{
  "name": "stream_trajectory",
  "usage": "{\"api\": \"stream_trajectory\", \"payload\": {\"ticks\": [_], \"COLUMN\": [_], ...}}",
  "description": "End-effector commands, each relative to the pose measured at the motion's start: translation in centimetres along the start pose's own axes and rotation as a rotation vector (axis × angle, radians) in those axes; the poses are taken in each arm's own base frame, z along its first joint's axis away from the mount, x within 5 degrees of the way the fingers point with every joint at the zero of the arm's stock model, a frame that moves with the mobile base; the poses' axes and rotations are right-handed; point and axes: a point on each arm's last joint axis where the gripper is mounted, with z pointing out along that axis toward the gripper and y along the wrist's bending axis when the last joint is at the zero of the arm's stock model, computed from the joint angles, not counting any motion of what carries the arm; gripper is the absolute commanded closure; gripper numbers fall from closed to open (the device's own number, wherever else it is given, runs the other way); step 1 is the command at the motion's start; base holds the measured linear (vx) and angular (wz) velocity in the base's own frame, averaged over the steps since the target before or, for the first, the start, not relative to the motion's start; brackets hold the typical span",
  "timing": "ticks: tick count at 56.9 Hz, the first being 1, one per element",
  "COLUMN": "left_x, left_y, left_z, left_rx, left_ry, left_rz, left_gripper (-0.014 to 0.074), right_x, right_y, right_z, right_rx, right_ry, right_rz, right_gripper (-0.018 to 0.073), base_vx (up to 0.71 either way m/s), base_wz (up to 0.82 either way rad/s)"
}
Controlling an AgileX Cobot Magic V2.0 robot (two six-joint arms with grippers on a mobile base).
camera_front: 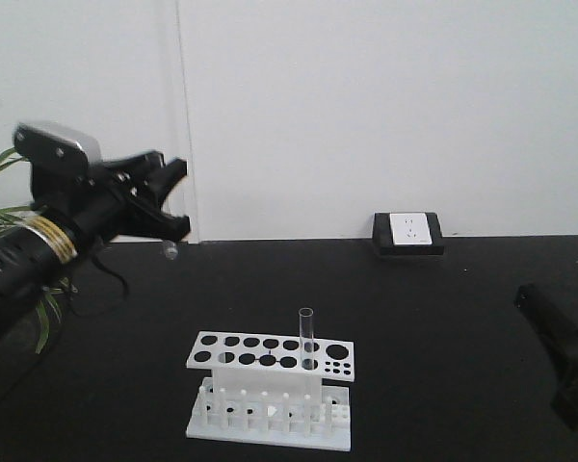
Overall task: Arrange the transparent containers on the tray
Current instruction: 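Grasp the clear tube at the rack's end with the left gripper and lift, then lower the right gripper onto the other clear tube and close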
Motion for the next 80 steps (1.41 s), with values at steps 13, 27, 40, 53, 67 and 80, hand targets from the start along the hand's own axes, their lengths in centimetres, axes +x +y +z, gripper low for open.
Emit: {"api": "stream_trajectory", "payload": {"ticks": [13, 27, 40, 53, 67, 80], "left_x": [-10.3, -10.2, -9.6, -9.9, -10.8, -10.7], "left_y": [-0.4, -1.6, -2.6, -3.0, -3.2, -3.1], "left_z": [-6.4, -11.3, -16.5, -20.2, -21.7, -21.6], "left_rx": [-0.123, -0.13, -0.169, -0.233, -0.252, -0.252], "left_ry": [-0.054, -0.04, -0.003, 0.034, 0.011, 0.014], "left_rz": [-0.039, -0.036, -0.045, -0.046, -0.042, -0.043], "left_gripper": [0.06, 0.06, 0.06, 0.06, 0.06, 0.06], "right_x": [2.3, 5.5, 8.1, 9.8, 11.6, 12.7], "right_y": [3.9, 5.4, 5.4, 5.2, 6.0, 7.7], "right_z": [4.1, 9.1, 13.8, 17.5, 20.5, 22.5], "right_rx": [-0.255, -0.33, -0.362, -0.378, -0.418, -0.46], "right_ry": [0.045, 0.026, 0.025, 0.015, 0.005, -0.003], "right_rz": [0.062, 0.204, 0.218, 0.208, 0.204, 0.202], "right_gripper": [-0.0033, -0.0033, -0.0033, -0.0033, -0.0033, -0.0033], "base_vx": [0.0, 0.0, 0.0, 0.0, 0.0, 0.0], "base_wz": [0.0, 0.0, 0.0, 0.0, 0.0, 0.0]}}
